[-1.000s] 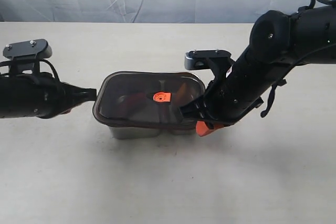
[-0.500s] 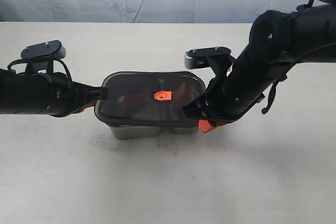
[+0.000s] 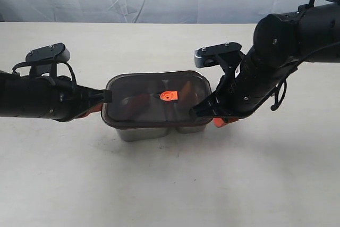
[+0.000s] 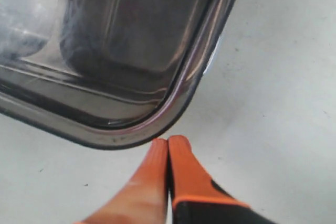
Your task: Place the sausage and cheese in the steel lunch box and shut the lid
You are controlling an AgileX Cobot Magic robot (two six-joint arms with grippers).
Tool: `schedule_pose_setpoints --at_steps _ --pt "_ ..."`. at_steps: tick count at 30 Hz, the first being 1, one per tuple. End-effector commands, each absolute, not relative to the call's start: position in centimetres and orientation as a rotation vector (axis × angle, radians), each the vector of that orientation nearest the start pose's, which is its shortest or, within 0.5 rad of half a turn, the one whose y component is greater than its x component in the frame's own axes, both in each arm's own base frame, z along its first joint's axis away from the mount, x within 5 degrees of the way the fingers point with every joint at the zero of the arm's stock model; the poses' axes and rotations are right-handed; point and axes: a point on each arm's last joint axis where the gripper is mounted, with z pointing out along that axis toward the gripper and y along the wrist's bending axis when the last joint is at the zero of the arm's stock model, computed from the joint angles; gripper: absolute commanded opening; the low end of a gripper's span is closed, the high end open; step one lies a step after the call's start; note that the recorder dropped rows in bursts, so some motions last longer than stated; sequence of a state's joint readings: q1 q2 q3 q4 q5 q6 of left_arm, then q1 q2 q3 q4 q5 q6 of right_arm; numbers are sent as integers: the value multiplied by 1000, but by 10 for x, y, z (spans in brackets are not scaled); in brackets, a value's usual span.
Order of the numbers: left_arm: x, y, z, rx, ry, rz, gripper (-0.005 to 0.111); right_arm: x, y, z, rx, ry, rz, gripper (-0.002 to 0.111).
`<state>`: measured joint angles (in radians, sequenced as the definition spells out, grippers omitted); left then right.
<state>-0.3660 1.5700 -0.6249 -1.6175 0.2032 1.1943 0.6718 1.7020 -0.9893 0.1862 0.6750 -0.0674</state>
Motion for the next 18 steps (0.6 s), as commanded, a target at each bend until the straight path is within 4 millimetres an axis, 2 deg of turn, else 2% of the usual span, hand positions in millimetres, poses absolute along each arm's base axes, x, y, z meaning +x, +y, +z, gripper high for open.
schedule_pose_setpoints --at_steps 1,11,18 --pt "247 -124 163 88 2530 -647 0 250 208 189 -830 2708 273 0" --pt "243 -124 160 122 2581 -645 0 271 208 212 -804 2603 104 0" --pt "241 -125 160 156 2589 -653 0 290 188 202 -675 2645 78 0"
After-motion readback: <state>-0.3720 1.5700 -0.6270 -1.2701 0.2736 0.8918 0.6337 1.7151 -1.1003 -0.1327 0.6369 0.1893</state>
